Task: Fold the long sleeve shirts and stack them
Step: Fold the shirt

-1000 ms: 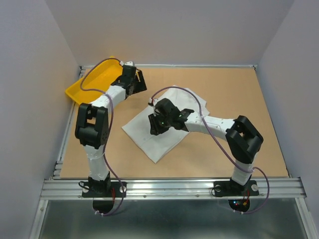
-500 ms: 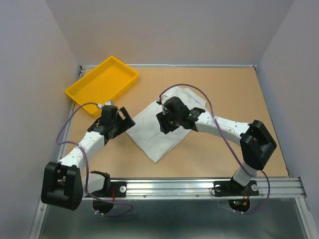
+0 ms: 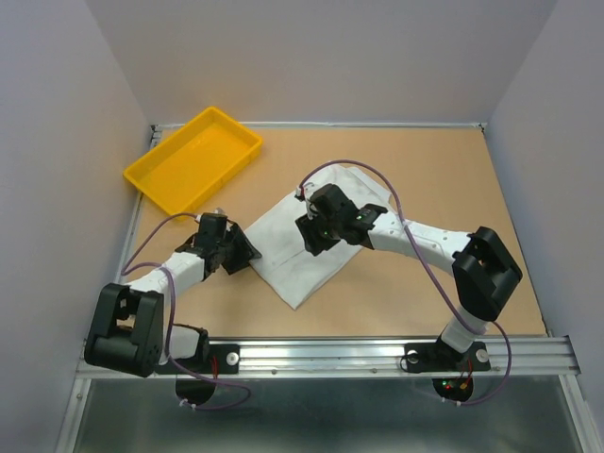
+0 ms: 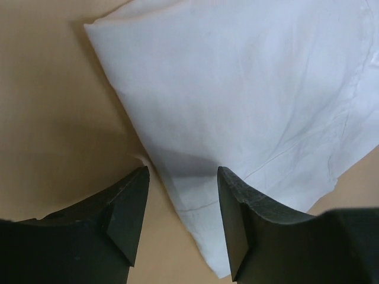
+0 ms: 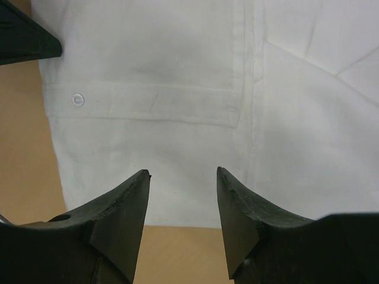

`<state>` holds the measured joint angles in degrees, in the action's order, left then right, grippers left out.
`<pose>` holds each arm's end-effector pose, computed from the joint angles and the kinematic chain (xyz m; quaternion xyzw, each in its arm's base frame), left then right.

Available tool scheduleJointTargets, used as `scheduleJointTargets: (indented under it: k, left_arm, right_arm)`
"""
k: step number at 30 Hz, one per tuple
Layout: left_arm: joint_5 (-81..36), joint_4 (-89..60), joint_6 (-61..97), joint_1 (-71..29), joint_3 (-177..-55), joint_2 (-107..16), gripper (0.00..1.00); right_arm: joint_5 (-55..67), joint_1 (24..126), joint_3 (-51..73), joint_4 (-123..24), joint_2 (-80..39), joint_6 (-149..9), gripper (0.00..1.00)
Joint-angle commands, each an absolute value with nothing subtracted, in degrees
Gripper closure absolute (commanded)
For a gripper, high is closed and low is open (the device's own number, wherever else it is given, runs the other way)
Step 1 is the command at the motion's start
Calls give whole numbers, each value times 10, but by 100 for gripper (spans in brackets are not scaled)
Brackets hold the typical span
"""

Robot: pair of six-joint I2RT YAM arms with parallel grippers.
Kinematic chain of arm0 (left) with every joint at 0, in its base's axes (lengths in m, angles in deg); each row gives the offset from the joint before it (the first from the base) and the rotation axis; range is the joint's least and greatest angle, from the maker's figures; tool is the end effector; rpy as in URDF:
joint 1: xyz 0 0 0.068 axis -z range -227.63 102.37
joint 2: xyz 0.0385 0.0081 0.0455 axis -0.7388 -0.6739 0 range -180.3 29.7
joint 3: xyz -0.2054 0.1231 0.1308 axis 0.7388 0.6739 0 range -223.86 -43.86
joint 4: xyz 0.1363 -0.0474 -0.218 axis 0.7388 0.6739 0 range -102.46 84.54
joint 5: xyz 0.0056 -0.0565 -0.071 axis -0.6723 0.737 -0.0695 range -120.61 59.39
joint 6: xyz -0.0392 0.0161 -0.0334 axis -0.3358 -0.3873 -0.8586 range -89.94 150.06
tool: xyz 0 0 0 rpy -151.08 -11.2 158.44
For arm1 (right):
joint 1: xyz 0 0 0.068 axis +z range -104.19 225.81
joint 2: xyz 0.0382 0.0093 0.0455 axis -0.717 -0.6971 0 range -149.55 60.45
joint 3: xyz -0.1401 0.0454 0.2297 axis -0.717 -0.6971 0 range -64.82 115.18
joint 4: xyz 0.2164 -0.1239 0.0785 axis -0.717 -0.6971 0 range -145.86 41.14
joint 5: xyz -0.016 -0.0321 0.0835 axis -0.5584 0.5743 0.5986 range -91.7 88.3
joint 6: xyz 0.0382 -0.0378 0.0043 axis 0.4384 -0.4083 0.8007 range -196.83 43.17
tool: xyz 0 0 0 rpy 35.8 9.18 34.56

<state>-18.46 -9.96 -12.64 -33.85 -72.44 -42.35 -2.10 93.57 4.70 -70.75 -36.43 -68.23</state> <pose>0.2247 -0.0629 0.1614 -0.1918 0.9026 -0.2628 0.2820 0.2478 0.2725 0.2333 -0.3130 0.8836 0.1615 0.3084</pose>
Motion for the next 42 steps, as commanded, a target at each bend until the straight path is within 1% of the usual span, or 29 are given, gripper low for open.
scheduleJointTargets:
  k: [1,5,11,13,14,18,23,27,34,37,38,40,41,42]
  left_arm:
    - [-169,-115,-118,-337,-719,-453,50]
    - [-190,-109,-98,-337,-757,-475,66]
    - [-196,-105,-76,-337,-838,-539,67]
    - [-196,-98,-72,-337,-859,-555,70]
    - [-195,-97,-70,-337,-876,-566,73]
    - [-192,-94,-65,-337,-908,-586,73]
    - [-191,-84,-55,-337,-938,-611,73]
    - [-187,-78,-48,-337,-947,-621,73]
    - [-184,-74,-43,-337,-954,-628,73]
    - [-184,-71,-40,-337,-956,-629,73]
    - [-184,-71,-41,-337,-959,-631,73]
    - [-183,-69,-44,-337,-959,-627,73]
    - [-182,-71,-45,-337,-957,-624,73]
    - [-182,-76,-47,-337,-956,-621,72]
  right_arm:
    - [-6,942,51,-704,-357,-698,45]
    - [8,955,56,-703,-361,-709,45]
    - [-5,1006,79,-702,-394,-721,44]
    - [-25,1029,86,-703,-408,-721,39]
    - [-39,1036,90,-703,-411,-721,36]
    - [-113,1073,101,-703,-433,-718,33]
    - [-150,1113,119,-700,-464,-724,34]
    - [-177,1141,133,-700,-490,-744,35]
    - [-230,1156,152,-700,-535,-780,38]
    - [-244,1159,152,-700,-543,-786,45]
    - [-249,1159,150,-701,-544,-788,56]
    - [-266,1160,147,-700,-544,-789,72]
    - [-272,1160,146,-700,-542,-790,90]
    - [-275,1160,146,-700,-541,-791,96]
